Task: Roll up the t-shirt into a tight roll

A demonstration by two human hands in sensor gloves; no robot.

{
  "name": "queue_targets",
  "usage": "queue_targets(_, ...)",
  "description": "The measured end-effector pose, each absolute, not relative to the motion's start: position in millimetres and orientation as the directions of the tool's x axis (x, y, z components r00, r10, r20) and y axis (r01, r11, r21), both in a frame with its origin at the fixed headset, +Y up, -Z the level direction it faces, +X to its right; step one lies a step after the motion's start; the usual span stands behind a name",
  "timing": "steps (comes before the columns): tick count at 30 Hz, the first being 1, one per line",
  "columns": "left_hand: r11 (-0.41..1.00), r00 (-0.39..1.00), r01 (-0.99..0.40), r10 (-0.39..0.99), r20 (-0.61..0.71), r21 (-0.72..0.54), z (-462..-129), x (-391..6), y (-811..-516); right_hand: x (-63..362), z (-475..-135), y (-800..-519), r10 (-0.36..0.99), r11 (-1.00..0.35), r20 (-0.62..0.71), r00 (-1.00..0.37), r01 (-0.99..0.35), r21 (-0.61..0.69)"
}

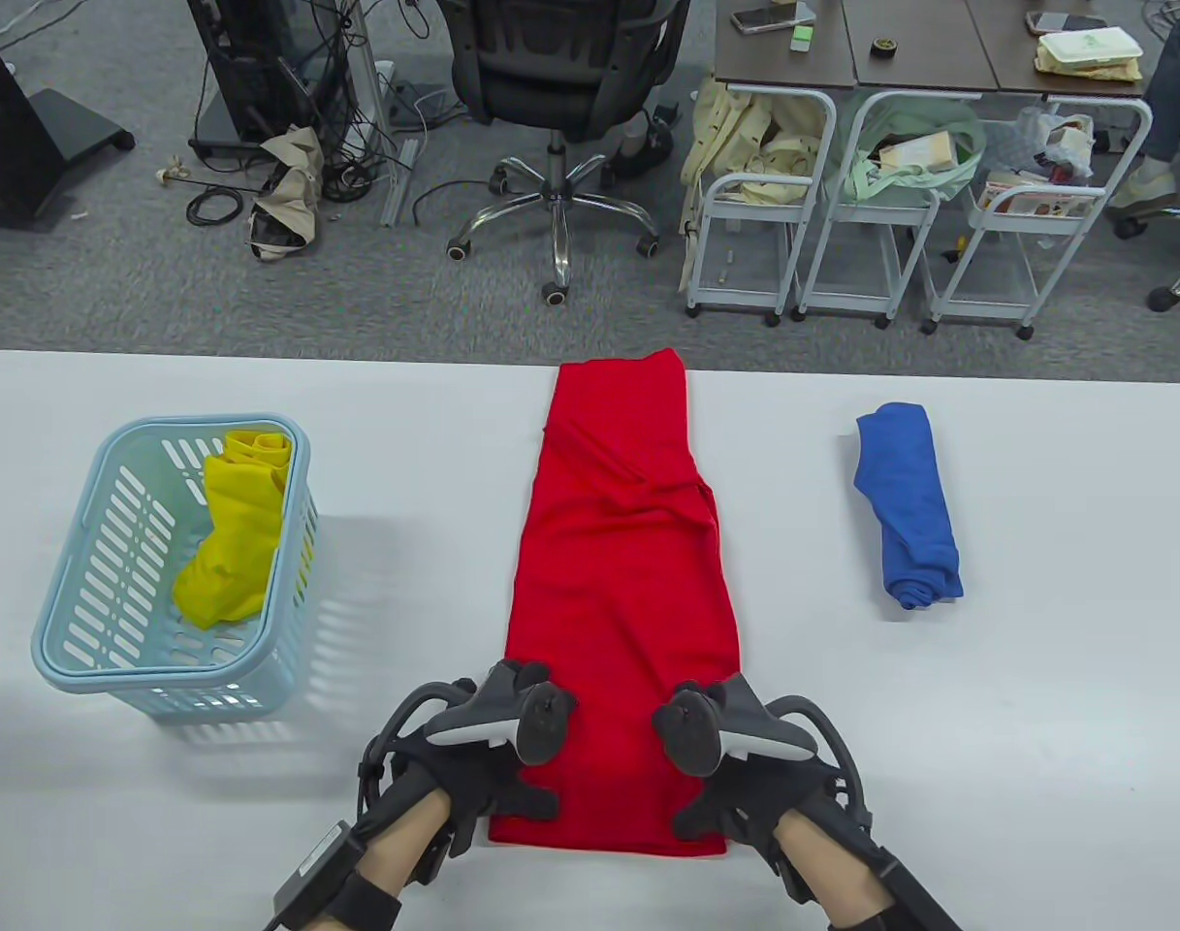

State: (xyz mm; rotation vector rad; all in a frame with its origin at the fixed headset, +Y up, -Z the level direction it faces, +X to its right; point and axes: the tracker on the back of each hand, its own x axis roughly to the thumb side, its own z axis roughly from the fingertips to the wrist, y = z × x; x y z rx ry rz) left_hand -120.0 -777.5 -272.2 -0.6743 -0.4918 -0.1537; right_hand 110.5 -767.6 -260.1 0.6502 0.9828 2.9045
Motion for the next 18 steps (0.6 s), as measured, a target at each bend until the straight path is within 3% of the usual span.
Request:
queue_targets(4,0.880,0.842,0.299,-0.060,0.536,-0.370,-265,-116,-758,118,-260,-760,0.103,-0.831,0.386,-0.917,0.133,0.540)
queue_targets(7,0.930,0.826,0.225,-0.025,0.563,-0.290,-260,-112,-741,115,-257,-746,0.113,-0.864,0.415,-0.903,0.117,0.489)
queue_targets(11,0.925,0.799,0.192,0.046,0.599,-0.328,-256,-110,-738,106,-248,-734,0.120,-0.886,0.486,-0.866,0.127,0.446)
queue_targets(15,0.860,0.801,0.265,0.056,0.596,-0.436,-262,-115,-753,111,-240,-747,0.087,-0.842,0.518,-0.851,0.215,0.494)
queue_targets(18,0.822,0.809,0.259,0.103,0.579,-0.508,-264,-117,-752,119,-239,-752,0.148,-0.833,0.489,-0.860,0.159,0.530)
